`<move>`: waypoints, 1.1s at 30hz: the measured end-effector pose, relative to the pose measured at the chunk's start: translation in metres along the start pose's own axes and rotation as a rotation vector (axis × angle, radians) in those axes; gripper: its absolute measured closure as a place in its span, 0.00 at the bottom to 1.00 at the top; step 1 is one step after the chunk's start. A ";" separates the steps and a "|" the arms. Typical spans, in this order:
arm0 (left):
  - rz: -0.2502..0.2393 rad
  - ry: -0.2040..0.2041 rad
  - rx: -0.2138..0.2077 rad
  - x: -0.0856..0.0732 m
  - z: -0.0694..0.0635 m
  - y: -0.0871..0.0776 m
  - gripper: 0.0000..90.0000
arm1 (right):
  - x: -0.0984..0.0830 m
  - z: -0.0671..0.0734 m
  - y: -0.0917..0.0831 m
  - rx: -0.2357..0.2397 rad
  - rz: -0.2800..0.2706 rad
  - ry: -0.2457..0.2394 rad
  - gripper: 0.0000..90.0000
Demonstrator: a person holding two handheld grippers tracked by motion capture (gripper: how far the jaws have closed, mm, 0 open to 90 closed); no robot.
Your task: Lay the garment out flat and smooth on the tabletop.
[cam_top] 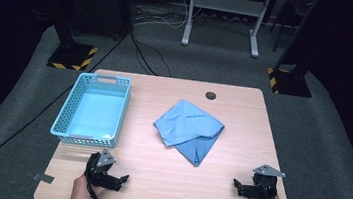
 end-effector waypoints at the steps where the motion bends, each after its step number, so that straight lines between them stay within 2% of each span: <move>1: 0.001 0.001 0.001 0.000 0.000 0.000 0.00 | 0.000 0.000 0.000 0.000 -0.001 -0.001 0.00; 11: 0.001 -0.006 0.008 0.001 -0.002 0.000 0.00 | 0.000 -0.001 -0.002 -0.002 -0.019 0.010 0.01; 15: -0.026 -0.007 0.021 0.005 -0.005 -0.001 0.00 | 0.001 0.000 -0.003 -0.009 -0.028 -0.008 0.01; 18: -0.052 -0.004 0.014 0.014 -0.009 -0.001 0.00 | 0.002 0.000 -0.004 -0.015 -0.029 -0.009 0.01; 21: -0.061 0.007 -0.017 0.025 -0.013 0.006 0.00 | 0.008 0.004 -0.004 0.007 -0.046 0.003 0.02; 23: -0.075 0.010 -0.032 0.031 -0.015 0.011 0.00 | 0.016 0.009 -0.002 0.015 -0.048 -0.013 0.02; 25: -0.087 0.031 -0.036 0.040 -0.018 0.017 0.00 | 0.025 0.014 0.002 0.030 -0.046 -0.026 0.02; 27: -0.112 0.030 -0.059 0.049 -0.021 0.024 0.00 | 0.033 0.019 0.006 0.050 -0.047 -0.032 0.02; 31: -0.150 0.040 -0.071 0.065 -0.023 0.035 0.00 | 0.047 0.031 0.013 0.078 -0.051 -0.059 0.03; 33: -0.149 0.037 -0.099 0.072 -0.024 0.043 0.00 | 0.052 0.037 0.018 0.095 -0.050 -0.066 0.03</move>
Point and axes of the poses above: each handheld gripper's, and its own axes: y roughly forward along the jaws, x roughly out of its top, z roughly to its left, the point moved 3 cm from there along y, roughly forward along the jaws, and after that the axes turned 5 degrees about y, right-handed, at the moved point
